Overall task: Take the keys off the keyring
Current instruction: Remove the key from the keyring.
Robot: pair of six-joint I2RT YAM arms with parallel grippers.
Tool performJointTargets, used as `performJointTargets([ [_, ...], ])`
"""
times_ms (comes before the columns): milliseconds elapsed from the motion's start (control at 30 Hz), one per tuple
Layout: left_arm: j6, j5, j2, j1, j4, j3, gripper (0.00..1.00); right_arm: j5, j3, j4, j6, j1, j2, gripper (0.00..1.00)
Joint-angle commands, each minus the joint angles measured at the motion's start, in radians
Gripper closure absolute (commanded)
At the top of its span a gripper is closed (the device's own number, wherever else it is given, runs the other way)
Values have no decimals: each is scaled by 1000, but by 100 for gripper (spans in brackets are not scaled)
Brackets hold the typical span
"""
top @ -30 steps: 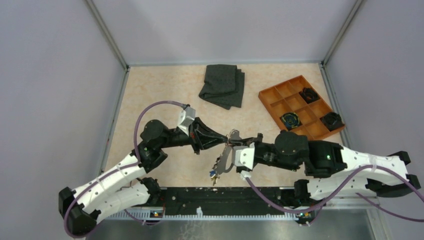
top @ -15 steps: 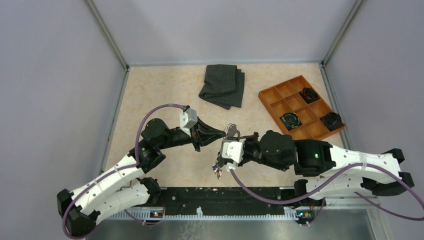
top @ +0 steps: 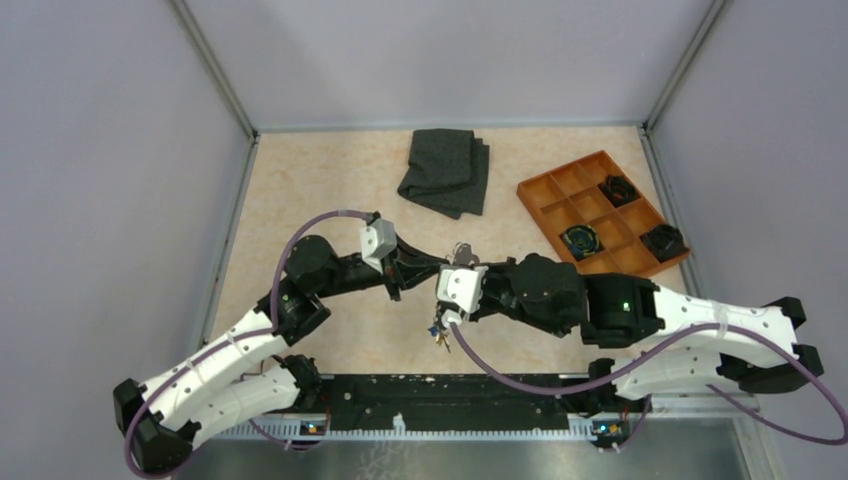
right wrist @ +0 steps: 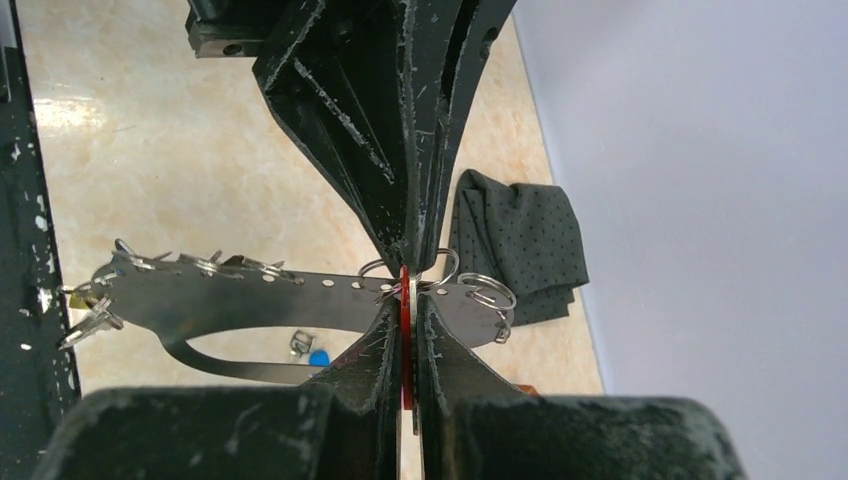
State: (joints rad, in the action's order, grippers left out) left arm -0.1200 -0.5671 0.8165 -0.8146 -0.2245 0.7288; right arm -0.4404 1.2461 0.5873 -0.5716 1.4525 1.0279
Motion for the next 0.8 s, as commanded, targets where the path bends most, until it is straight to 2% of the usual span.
performJointTargets([
  [0, 39, -1, 9, -2, 13, 35, 100, -29, 84, -56, 30, -30, 11, 100],
  [767, 36, -111, 14, -29, -46, 18, 100, -9, 100, -33, 77, -131, 40, 100],
])
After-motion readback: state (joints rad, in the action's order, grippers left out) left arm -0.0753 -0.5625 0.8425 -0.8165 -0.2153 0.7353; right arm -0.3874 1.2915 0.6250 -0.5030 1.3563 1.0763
